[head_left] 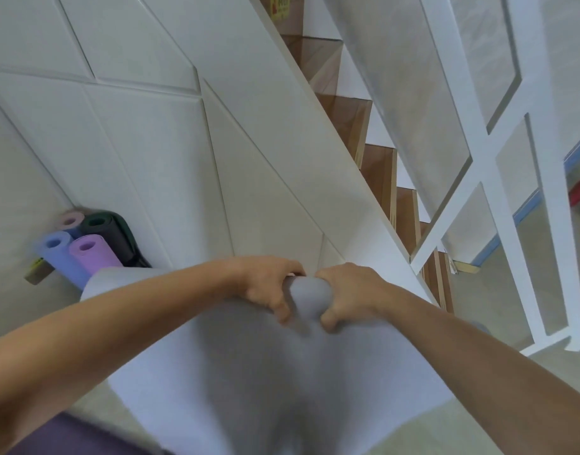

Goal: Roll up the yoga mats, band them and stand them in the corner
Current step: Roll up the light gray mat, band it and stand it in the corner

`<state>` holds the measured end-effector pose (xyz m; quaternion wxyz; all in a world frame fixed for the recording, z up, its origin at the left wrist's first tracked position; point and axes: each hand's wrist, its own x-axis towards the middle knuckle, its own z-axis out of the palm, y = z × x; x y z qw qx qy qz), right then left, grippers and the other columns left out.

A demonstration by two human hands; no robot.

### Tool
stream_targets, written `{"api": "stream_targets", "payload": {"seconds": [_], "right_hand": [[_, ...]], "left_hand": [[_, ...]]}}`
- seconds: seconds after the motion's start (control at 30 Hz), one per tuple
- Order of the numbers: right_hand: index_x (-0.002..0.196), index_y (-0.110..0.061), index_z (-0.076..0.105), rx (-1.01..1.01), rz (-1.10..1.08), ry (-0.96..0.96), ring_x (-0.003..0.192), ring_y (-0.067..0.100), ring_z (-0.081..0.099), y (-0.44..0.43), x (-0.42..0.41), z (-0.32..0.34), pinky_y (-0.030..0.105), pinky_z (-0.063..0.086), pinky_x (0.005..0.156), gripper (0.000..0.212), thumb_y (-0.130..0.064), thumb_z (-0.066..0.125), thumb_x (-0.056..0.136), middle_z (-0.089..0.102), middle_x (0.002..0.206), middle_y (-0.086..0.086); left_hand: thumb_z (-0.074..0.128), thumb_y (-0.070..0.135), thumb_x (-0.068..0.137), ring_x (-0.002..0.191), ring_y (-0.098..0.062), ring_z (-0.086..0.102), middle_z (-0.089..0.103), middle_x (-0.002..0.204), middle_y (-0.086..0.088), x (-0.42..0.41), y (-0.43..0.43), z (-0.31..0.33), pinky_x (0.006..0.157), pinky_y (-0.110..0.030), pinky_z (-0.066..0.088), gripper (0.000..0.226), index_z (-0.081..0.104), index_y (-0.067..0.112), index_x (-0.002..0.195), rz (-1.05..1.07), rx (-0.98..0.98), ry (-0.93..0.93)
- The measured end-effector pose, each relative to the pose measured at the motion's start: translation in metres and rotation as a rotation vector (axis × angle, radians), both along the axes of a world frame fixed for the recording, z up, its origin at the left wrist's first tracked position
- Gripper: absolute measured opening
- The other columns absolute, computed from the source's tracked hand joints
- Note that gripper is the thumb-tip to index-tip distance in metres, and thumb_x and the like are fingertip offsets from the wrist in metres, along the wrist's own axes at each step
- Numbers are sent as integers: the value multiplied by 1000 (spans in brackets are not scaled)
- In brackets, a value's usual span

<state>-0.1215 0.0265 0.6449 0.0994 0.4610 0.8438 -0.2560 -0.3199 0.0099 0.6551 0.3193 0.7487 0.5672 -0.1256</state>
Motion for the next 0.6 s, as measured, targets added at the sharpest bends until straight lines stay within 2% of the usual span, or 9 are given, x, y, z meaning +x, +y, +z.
{"api": "stream_targets", "payload": {"seconds": [0.07,0.1,0.17,0.27,0.33,0.37,0.43,0.53,0.6], "right_hand": [[95,-28,67,-171,-49,111,79,16,69,9,2,7,43,60,77,45,-32,86,54,71,88,-7],[97,-27,67,-186,-42,118,81,18,70,12,2,8,44,60,79,46,-32,87,55,72,89,-7],[114,-33,60,-58,17,35,89,18,67,9,-1,9,42,57,81,59,-38,84,60,69,102,-9],[147,-35,27,412,153,-187,109,21,56,-6,-3,-1,38,48,83,98,-59,78,67,54,125,-7],[144,-31,30,549,178,-176,108,23,56,-13,-5,-6,34,41,75,88,-59,73,72,55,121,-3],[135,-33,38,525,166,-143,103,22,59,-13,-5,-3,32,39,70,75,-56,72,73,59,114,-5],[115,-36,46,388,140,-91,88,20,62,-6,-7,7,31,40,65,57,-53,73,68,62,94,-9],[97,-33,56,98,55,1,79,13,62,5,-7,29,30,48,65,50,-44,84,57,63,84,-12],[93,-31,63,-91,10,79,81,12,66,11,-4,37,31,54,70,46,-36,89,55,69,88,-12]], "left_hand": [[82,54,59,106,-27,63,61,119,0,4,-10,-4,80,-34,47,88,42,27,133,-147,363,270],[80,57,62,104,-30,63,62,117,-2,5,-13,-7,75,-33,44,83,43,25,130,-159,475,317],[76,54,65,101,-32,65,66,111,-5,5,-14,-11,70,-32,41,67,50,24,119,-88,526,302],[83,39,59,93,-27,68,72,99,-3,-7,-4,1,68,-29,52,52,65,22,104,107,257,37],[87,26,53,90,-25,72,76,94,-2,-16,0,9,68,-29,58,51,71,16,100,197,-37,-206],[88,23,53,90,-26,73,77,95,-3,-19,0,11,70,-31,59,52,72,14,102,214,-133,-276],[86,34,48,95,-25,71,74,103,-1,-20,-1,18,78,-35,60,68,66,17,111,163,-142,-232],[84,54,55,106,-23,62,58,121,4,-16,-12,20,86,-35,50,97,40,30,138,-63,270,187],[79,62,61,107,-27,62,55,124,2,-15,-24,14,82,-35,48,99,33,28,142,-129,536,335]]}}
